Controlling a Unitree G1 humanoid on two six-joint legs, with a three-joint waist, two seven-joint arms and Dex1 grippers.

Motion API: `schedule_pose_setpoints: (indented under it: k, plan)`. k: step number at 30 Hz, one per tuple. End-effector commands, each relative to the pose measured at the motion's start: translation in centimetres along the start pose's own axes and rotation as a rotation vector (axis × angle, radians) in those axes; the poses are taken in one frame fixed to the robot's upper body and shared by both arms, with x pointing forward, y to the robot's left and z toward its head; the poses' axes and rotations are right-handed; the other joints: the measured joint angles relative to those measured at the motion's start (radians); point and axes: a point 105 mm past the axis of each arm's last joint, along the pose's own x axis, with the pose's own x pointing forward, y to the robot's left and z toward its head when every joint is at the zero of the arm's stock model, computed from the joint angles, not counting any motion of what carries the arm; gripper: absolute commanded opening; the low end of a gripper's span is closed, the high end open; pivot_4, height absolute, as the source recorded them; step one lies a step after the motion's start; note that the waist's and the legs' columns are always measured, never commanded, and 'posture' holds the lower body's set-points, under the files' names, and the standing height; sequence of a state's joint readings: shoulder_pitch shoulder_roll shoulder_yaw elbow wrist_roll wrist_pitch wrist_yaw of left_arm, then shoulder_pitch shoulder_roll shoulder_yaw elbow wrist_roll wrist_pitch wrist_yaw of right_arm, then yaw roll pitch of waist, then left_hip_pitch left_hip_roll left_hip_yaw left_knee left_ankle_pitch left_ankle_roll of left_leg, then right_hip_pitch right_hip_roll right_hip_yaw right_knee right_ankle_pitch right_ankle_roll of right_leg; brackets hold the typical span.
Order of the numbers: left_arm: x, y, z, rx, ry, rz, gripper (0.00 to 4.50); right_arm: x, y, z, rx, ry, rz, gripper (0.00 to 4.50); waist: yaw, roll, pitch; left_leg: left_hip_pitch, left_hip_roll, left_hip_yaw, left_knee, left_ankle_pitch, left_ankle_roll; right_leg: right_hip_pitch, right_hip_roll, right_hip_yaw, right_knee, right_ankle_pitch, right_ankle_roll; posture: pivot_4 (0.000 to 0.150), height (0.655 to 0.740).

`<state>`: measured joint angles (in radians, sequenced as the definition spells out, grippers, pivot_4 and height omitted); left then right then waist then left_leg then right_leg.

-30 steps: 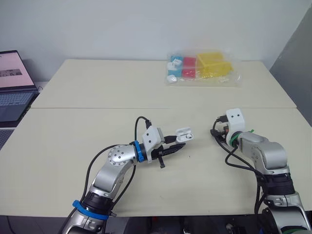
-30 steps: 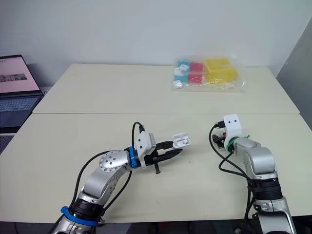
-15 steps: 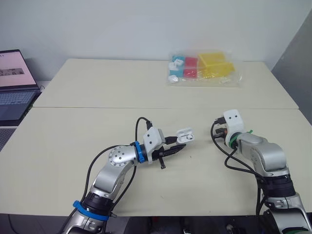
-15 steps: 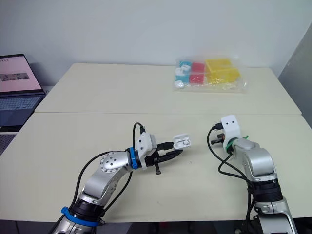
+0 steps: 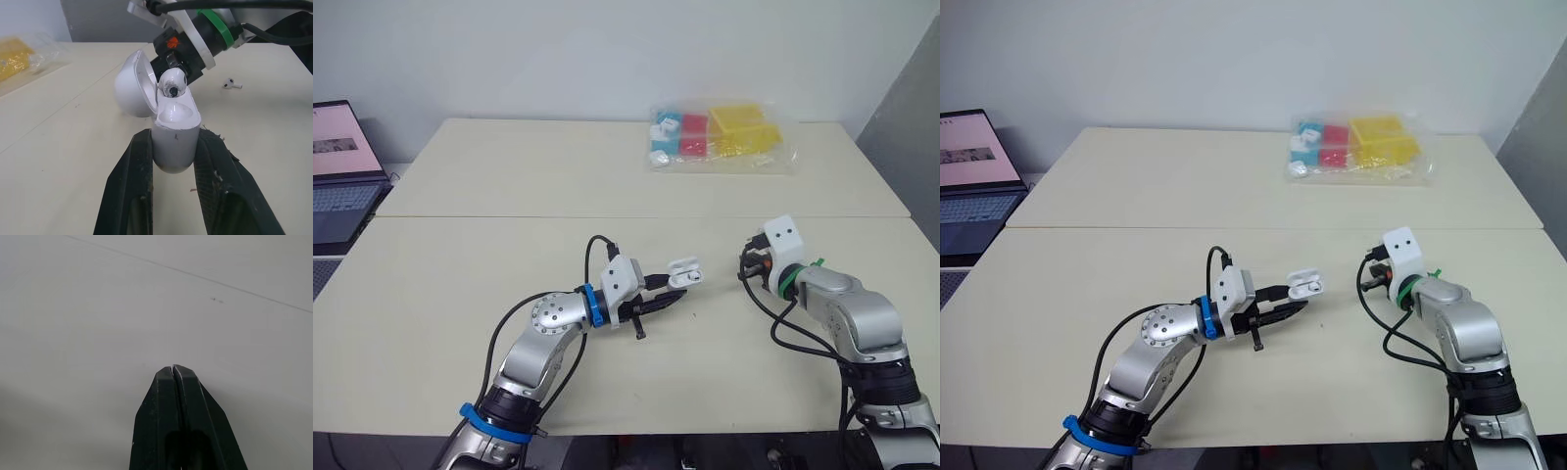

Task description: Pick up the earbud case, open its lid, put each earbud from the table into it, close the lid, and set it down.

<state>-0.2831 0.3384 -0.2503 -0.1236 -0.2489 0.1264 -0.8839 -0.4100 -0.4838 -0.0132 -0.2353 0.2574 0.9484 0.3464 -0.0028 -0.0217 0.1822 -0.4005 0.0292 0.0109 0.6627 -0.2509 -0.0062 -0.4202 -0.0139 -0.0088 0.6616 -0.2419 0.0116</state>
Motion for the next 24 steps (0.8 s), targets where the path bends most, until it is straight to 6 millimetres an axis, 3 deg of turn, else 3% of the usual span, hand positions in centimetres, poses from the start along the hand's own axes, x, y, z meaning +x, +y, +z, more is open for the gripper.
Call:
schedule_pose_setpoints:
  k: [1,4,7,12,18,24]
  plan:
    - [0.0,-0.1,1.1,0.032,-0.038,0.001,0.78,-1.6,-0.4,2.8,-0.044,-0.135,0.002,0.00,0.000,0.000,0.000,0.000,0.000,0.000,0.000,0.000,0.000,0.000,0.000,0.000,0.000,0.000,0.000,0.150,0.7400]
    - [0.0,-0.2,1.1,0.030,-0.037,0.000,0.78,-2.6,0.0,3.4,-0.071,-0.159,0.057,0.00,0.000,0.000,0.000,0.000,0.000,0.000,0.000,0.000,0.000,0.000,0.000,0.000,0.000,0.000,0.000,0.150,0.7400]
    - [-0.1,-0.3,1.1,0.029,-0.036,0.000,0.78,-4.0,0.0,3.8,-0.124,-0.186,0.085,0.59,0.000,0.000,0.000,0.000,0.000,0.000,0.000,0.000,0.000,0.000,0.000,0.000,-0.001,0.000,0.000,0.150,0.7400]
    - [-0.1,-0.5,1.0,0.023,-0.035,-0.008,0.78,-8.1,-0.8,3.5,-0.255,-0.170,0.129,2.39,0.003,0.000,0.000,-0.001,0.000,-0.001,0.000,0.000,0.000,0.000,-0.001,-0.001,-0.001,0.000,0.000,0.150,0.7400]
    - [0.2,-0.8,0.8,0.011,-0.038,-0.035,0.78,-11.5,-1.9,1.2,-0.356,-0.093,0.095,4.48,0.004,0.000,0.000,0.000,0.000,0.000,0.000,0.000,0.000,0.001,-0.001,0.000,-0.001,0.000,0.000,0.150,0.7400]
    - [0.7,-0.8,0.6,-0.001,-0.049,-0.043,0.78,-13.3,-1.6,-0.6,-0.407,-0.069,0.069,4.50,0.001,0.000,0.000,0.001,0.000,0.000,0.000,0.000,0.000,0.001,0.000,-0.001,-0.001,0.000,0.000,0.150,0.7400]
